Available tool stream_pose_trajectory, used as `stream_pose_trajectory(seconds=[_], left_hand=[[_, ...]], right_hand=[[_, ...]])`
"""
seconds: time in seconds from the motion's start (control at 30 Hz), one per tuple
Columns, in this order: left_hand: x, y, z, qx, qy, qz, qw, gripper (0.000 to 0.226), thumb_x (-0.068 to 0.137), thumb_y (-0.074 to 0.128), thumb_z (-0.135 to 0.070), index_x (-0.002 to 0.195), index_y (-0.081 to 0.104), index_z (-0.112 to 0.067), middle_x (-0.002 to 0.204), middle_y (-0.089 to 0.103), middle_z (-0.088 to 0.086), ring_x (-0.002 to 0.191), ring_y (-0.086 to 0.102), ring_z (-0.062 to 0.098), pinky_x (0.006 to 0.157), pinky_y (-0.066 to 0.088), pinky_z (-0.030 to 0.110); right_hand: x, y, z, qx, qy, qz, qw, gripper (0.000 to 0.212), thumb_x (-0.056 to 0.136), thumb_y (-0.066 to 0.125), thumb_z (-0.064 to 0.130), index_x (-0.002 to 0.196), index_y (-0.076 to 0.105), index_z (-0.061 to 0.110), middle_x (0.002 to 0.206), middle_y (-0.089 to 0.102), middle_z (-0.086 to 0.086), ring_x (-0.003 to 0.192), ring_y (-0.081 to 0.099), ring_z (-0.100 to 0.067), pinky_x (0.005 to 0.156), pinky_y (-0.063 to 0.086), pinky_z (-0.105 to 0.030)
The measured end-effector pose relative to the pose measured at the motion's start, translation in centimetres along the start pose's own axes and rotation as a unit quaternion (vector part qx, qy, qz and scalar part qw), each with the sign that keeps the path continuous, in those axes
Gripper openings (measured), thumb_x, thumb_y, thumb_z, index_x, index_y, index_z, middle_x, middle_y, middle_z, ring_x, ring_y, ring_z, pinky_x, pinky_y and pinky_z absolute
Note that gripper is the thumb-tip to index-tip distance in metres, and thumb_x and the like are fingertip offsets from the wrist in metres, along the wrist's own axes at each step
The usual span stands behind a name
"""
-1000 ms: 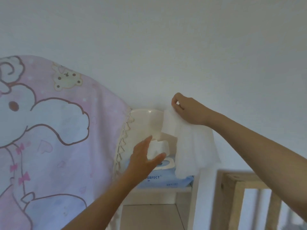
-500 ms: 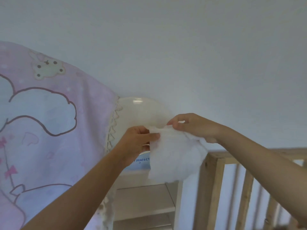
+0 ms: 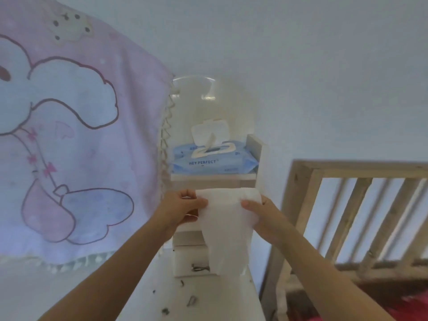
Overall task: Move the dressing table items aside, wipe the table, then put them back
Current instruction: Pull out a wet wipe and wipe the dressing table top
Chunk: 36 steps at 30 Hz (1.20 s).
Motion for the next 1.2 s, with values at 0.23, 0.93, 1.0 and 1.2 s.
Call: stream_pose_trajectory(seconds=[0.23,0.93,1.0,1.2], left_hand=[[-4.7,3.8,12.6,-0.027,-0.163,-0.090,0.982,0.022,0.079,0.069,-0.005,0.068,0.050,-0.012,0.063,0.062,0.004,0.049,0.059,0.011,0.052,0.045,0.020],[-14.9,-10.9,29.1,0.654,-0.112,-0.198,0.722,0.022,0.072,0.070,-0.012,0.091,0.069,-0.001,0.100,0.070,0.018,0.089,0.067,0.037,0.057,0.057,0.044],[-13.9,-12.7,29.9,0.680,-0.078,-0.170,0.709,0.036,0.091,0.038,-0.025,0.098,0.067,-0.003,0.105,0.069,0.016,0.098,0.062,0.033,0.067,0.057,0.039],[-12.8,-16.4,32.4,0.733,-0.032,-0.018,0.679,0.062,0.100,0.008,-0.032,0.111,0.061,0.001,0.116,0.065,0.017,0.114,0.050,0.030,0.107,0.020,0.031]], right_hand=[[-3.6,-2.5,-8.6,0.028,0.081,-0.094,0.992,0.023,0.076,0.070,0.024,0.085,0.059,0.006,0.075,0.060,-0.007,0.065,0.058,-0.019,0.059,0.052,-0.031],[-2.5,-12.5,-23.7,-0.597,0.197,-0.111,0.769,0.045,0.088,0.040,-0.004,0.131,0.047,0.006,0.123,0.039,-0.019,0.106,0.050,-0.038,0.088,0.041,-0.037],[-2.1,-12.5,-24.9,-0.622,0.193,-0.134,0.747,0.033,0.085,0.043,-0.005,0.117,0.052,-0.005,0.117,0.042,-0.022,0.101,0.050,-0.039,0.086,0.042,-0.040],[-2.7,-12.6,-27.5,-0.671,0.179,-0.107,0.712,0.031,0.080,0.046,-0.012,0.108,0.058,-0.013,0.110,0.052,-0.029,0.100,0.049,-0.043,0.088,0.036,-0.039]])
Point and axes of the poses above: each hand's wrist, its own x-axis towards the middle knuckle, its own y-axis out of the palm, z = x × y, the point moved 5 cm from there along x, towards the middle knuckle
